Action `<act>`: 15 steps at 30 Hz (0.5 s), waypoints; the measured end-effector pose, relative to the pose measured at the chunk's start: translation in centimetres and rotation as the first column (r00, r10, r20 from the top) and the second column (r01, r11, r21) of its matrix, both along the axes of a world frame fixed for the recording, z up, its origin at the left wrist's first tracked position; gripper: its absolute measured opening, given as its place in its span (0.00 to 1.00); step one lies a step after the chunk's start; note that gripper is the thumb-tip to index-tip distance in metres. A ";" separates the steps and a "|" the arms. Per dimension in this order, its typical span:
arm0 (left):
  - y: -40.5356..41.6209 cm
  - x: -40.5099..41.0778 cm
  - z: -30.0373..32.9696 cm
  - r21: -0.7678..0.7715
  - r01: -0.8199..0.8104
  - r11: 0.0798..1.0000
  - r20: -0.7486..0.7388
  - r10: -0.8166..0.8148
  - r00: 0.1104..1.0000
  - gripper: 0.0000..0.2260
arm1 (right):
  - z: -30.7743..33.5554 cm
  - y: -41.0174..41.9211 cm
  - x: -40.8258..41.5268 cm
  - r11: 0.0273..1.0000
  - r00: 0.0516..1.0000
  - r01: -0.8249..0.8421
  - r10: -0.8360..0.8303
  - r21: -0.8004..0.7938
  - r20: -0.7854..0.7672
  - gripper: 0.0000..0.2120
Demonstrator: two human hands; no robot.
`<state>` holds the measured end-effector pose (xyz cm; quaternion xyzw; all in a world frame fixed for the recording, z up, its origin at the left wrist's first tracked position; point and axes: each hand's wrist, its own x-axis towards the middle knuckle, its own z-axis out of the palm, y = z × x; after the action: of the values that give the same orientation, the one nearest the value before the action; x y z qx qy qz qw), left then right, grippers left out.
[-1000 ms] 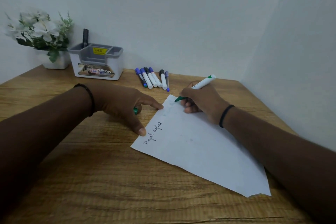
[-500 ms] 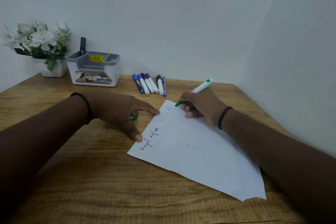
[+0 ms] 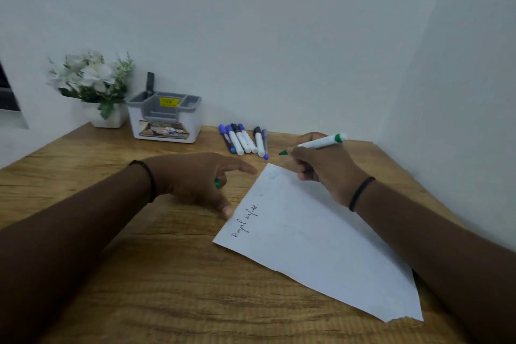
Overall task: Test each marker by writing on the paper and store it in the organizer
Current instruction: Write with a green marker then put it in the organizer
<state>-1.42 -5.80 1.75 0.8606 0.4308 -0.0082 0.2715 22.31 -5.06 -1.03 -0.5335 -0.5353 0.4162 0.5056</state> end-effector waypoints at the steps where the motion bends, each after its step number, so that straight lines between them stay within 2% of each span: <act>1: 0.1 -0.5 -0.3 0.010 -0.047 0.999 0.106 0.046 0.993 0.38 | 0.4 -0.6 -0.4 0.998 0.998 -0.052 0.053 0.031 -0.043 0.02; 4: 0.5 -2.1 -1.1 -0.009 -0.138 0.990 0.341 0.133 0.931 0.38 | 1.6 -2.8 -2.1 0.965 0.946 -0.254 0.261 0.063 -0.193 0.10; 5: 0.5 -2.4 -1.2 -0.029 -0.142 0.989 0.386 0.142 0.912 0.38 | 1.9 -3.5 -2.6 0.953 0.931 -0.292 0.302 0.078 -0.203 0.09; 7: 0.4 -2.5 -0.9 -0.062 -0.132 0.989 0.466 0.146 0.873 0.37 | 2.2 -4.6 -3.5 0.936 0.926 -0.332 0.347 0.114 -0.150 0.01; 8: 0.2 -2.3 -0.7 -0.069 -0.126 0.990 0.500 0.144 0.854 0.37 | 2.3 -5.0 -3.8 0.935 0.932 -0.331 0.345 0.128 -0.110 0.03; 11: -0.5 -1.6 0.0 -0.053 -0.097 0.994 0.536 0.110 0.837 0.36 | 2.3 -5.8 -4.5 0.928 0.936 -0.341 0.350 0.152 -0.031 0.04; 15: -1.0 -1.2 0.4 0.005 -0.078 0.997 0.517 0.064 0.854 0.36 | 2.3 -6.0 -4.9 0.929 0.936 -0.339 0.348 0.151 -0.041 0.03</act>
<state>-2.65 -6.79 2.14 0.8183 0.3739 0.2384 0.3658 17.45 -11.04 1.32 -0.3798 -0.6313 0.4769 0.4794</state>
